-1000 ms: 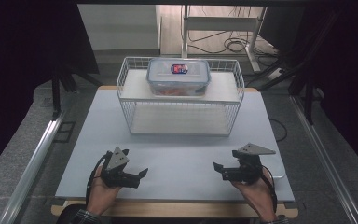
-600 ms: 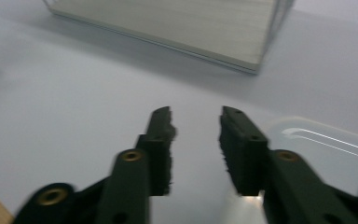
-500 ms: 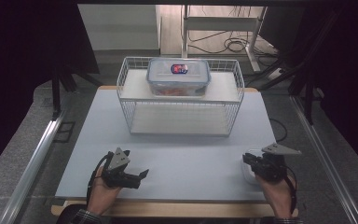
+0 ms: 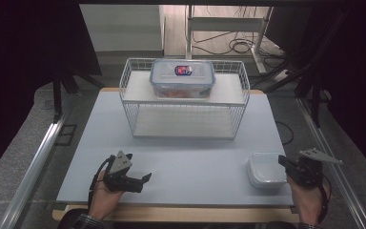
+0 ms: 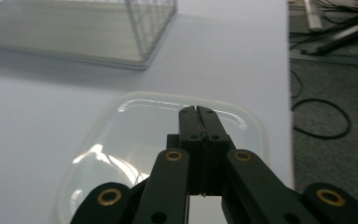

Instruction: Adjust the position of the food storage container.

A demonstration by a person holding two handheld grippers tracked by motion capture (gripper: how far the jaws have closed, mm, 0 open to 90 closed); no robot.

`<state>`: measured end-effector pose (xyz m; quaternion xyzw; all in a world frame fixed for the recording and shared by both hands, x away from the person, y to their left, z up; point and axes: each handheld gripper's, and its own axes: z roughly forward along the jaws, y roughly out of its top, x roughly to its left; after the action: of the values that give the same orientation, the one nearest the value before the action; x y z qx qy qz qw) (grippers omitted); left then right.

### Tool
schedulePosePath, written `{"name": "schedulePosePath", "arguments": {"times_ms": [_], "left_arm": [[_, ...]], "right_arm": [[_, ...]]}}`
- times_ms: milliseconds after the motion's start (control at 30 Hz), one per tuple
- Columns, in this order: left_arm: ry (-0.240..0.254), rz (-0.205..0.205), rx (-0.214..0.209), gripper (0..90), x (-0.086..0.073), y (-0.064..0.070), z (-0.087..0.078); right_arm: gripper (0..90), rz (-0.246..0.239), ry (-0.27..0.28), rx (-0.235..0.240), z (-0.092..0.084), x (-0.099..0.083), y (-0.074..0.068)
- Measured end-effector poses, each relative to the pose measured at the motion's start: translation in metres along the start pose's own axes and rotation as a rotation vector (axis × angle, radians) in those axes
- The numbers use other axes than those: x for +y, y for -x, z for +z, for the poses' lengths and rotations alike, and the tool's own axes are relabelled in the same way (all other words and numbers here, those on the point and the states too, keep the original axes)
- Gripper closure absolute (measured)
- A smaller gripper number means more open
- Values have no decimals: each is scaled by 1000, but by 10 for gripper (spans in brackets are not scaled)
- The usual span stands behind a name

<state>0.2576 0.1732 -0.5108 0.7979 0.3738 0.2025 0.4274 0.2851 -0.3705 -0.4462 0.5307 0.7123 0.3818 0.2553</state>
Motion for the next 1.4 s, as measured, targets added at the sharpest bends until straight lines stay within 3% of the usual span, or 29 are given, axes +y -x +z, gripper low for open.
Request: {"name": "schedulePosePath", "arguments": {"times_ms": [267,500,800,1400], "left_arm": [[-1,-1,-1,23,0,0,0],[1,-1,-4,23,0,0,0],[-2,0,-8,23,0,0,1],[-5,-1,-15,23,0,1,2]], "right_arm": [[892,46,-41,-94,-1,-12,28],[891,64,-84,-110,4,-19,36],[892,48,-112,-86,10,-17,26],[891,-10,-151,70,28,-10,-21]]}}
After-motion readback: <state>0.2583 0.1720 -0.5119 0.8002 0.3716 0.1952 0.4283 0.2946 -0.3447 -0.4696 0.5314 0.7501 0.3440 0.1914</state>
